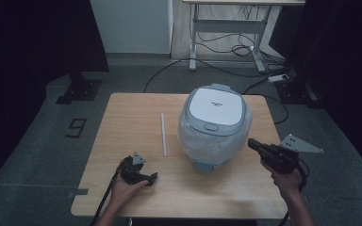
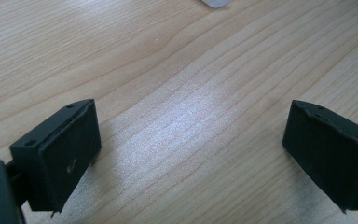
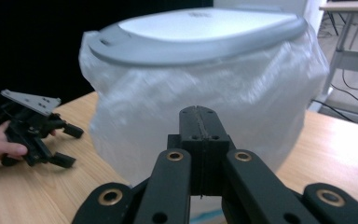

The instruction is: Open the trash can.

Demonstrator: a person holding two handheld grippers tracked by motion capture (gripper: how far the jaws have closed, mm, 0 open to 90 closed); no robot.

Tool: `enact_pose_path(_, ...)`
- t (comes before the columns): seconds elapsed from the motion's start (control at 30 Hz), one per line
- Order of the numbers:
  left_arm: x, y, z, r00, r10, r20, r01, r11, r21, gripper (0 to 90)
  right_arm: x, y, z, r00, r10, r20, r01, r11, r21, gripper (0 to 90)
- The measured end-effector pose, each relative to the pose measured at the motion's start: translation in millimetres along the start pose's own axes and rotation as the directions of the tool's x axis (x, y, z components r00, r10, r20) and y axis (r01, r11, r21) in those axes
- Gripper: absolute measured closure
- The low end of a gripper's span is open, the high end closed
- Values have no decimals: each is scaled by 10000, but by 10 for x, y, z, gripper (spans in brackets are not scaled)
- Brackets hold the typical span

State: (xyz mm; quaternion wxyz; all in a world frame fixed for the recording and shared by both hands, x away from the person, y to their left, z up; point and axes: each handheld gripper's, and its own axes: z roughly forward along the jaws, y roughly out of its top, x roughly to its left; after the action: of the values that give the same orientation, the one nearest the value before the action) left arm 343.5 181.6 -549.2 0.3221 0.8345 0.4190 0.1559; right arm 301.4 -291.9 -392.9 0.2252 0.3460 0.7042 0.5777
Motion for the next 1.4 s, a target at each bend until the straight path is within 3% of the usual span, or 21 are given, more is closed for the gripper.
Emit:
enact_pose_path(0.47, 0, 1, -1, 10000, 1, 6, -1, 10000, 15, 35, 96, 253, 77, 9971, -68, -759, 44, 9995, -315, 900)
enact_pose_path(0.5, 1, 1, -1, 10000, 1, 7, -1, 10000, 15, 35, 113, 290, 100, 9949, 74, -1010, -112, 9992, -374, 900)
enact_pose_path(0.9, 0, 0, -1, 10000, 3, 1, -3, 10000, 13, 35, 270, 493, 220, 9906, -435, -1293, 385, 9984, -407, 900)
enact_pose_path(1.4, 0, 0, -1, 10000, 4, 3, -4, 10000, 13, 35, 312, 577, 431, 9877, -449, -1498, 424, 9989, -198, 900)
